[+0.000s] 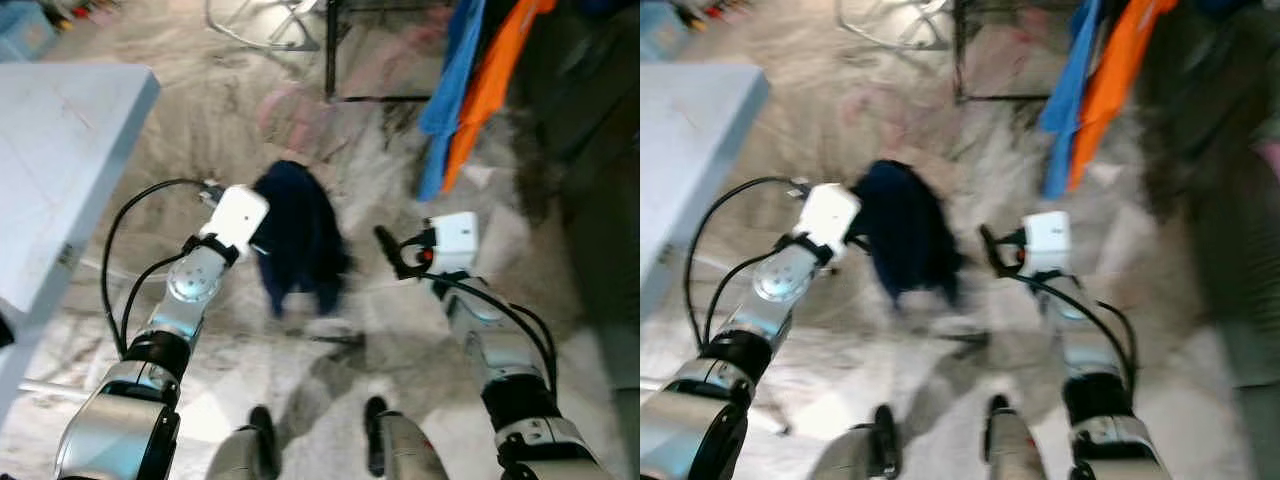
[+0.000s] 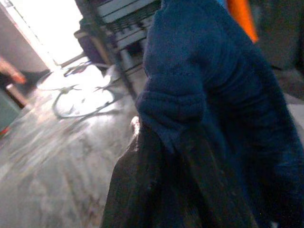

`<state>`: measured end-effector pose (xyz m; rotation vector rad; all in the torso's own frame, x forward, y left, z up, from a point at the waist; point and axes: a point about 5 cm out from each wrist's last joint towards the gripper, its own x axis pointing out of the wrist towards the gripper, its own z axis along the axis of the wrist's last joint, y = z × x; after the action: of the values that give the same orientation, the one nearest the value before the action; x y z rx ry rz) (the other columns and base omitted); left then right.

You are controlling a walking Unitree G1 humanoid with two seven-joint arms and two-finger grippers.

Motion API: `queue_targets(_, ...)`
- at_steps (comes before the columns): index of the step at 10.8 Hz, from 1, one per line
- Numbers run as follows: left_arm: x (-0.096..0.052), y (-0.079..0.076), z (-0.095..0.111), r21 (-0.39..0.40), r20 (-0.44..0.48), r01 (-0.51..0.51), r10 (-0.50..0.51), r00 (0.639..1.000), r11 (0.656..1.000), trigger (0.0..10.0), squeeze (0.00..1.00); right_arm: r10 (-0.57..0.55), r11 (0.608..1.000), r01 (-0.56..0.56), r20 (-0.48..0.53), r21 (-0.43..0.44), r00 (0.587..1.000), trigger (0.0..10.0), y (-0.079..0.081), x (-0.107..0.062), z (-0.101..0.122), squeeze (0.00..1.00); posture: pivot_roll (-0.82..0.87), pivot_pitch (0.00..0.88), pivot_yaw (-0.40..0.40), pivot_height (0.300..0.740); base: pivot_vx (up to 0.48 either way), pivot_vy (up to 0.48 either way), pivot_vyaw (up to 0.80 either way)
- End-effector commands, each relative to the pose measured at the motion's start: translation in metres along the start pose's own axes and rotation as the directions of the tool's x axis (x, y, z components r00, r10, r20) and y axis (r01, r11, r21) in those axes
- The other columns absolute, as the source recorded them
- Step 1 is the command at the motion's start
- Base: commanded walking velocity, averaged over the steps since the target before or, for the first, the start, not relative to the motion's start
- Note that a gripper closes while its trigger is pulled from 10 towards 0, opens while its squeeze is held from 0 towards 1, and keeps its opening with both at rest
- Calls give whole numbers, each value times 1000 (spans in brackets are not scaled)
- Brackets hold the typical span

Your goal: Hang hanger

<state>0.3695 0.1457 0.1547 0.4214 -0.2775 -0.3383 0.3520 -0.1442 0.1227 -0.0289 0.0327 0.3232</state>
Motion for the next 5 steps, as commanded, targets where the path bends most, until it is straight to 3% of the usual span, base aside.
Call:
queue_targets(1,-2,5,1,-18,14,-71,71,997,997,0,0,24,1000,-24,-28,3,999,10000,3,1,-6,1000,-133,228,-36,740,0,0,0)
queue_targets(4,-8,-7,-9,-64,-25,-168,167,986,984,0,0,4,999,-7,-91,-37,996,10000,1,4,-13,1000,-153,182,-146,740,0,0,0)
queue_targets(5,-8,-7,-9,-62,-26,-180,179,984,982,0,0,36,998,-41,-86,-52,996,10000,6,5,-10,1000,-161,167,-127,740,0,0,0)
